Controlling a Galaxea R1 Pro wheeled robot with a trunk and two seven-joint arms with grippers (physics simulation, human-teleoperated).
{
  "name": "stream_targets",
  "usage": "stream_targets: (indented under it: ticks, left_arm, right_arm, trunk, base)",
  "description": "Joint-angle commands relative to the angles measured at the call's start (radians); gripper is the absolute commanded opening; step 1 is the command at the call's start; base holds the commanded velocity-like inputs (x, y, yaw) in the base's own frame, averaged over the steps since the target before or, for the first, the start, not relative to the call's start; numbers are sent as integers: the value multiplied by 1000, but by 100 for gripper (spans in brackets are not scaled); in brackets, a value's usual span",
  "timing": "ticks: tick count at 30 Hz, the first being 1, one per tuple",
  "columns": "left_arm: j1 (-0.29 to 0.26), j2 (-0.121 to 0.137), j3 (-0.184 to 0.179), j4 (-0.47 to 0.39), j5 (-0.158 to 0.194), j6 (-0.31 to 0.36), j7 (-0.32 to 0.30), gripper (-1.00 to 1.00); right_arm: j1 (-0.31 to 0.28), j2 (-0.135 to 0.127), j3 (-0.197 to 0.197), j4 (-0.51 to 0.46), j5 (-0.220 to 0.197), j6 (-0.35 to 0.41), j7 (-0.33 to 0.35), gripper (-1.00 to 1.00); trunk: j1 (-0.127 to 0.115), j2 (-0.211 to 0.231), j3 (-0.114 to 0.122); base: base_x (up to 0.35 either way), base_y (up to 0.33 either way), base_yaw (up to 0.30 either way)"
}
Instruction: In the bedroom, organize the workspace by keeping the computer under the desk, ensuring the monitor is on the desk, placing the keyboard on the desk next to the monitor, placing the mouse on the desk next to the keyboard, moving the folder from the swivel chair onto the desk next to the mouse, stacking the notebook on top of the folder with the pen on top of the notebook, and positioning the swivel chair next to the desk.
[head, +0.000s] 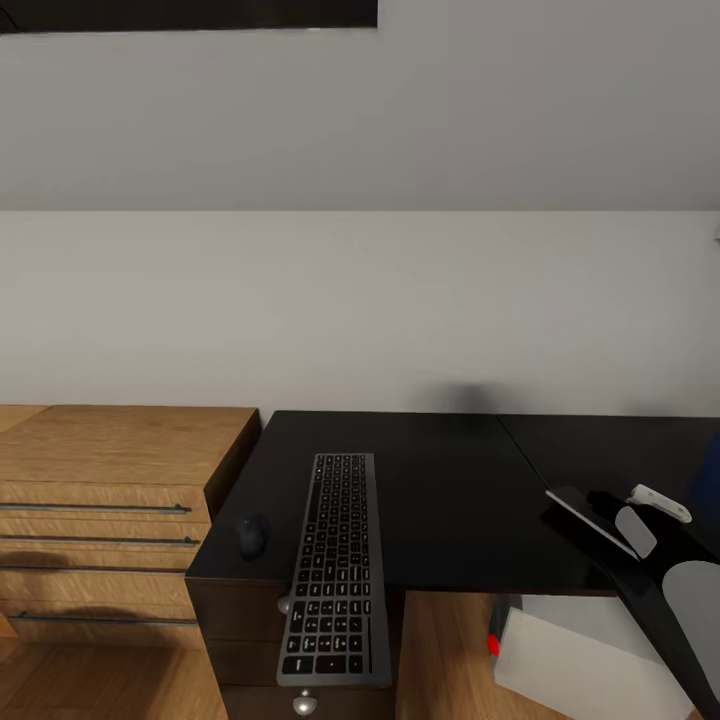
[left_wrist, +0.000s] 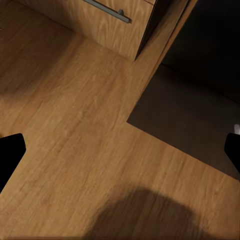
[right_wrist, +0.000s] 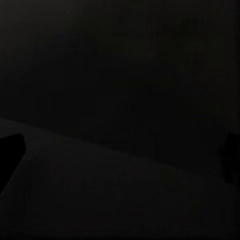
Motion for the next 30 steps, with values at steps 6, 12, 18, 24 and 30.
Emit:
stream_targets:
  ticks: [6,12,18,24,30]
  left_arm:
    - [-1,1,-4,0,11,-9,6,100]
    - [-1,-7,-4,0,12,-9,6,100]
    - [-1,-10,-4,0,12,-8,6,100]
    - [-1,-12,-5,6,12,-6,6,100]
    - [-1,-12,-5,43,9,-7,5,100]
  right_arm:
    - [0,0,-2,-1,-12,5,-5,100]
    - [1,0,-2,-1,-12,5,-5,100]
    - [0,0,-2,-1,-12,5,-4,100]
    - [0,1,-2,-1,-12,5,-4,100]
    - [0,1,-1,-1,-12,5,-4,100]
  trunk:
    - [0,0,-1]
    - [-15,28,12]
    - [-27,49,21]
    - [-27,49,21]
    - [-27,49,21]
  base:
    - [-8,0,0]
    - [-1,0,0]
    - [0,0,0]
    - [0,0,0]
    - [0,0,0]
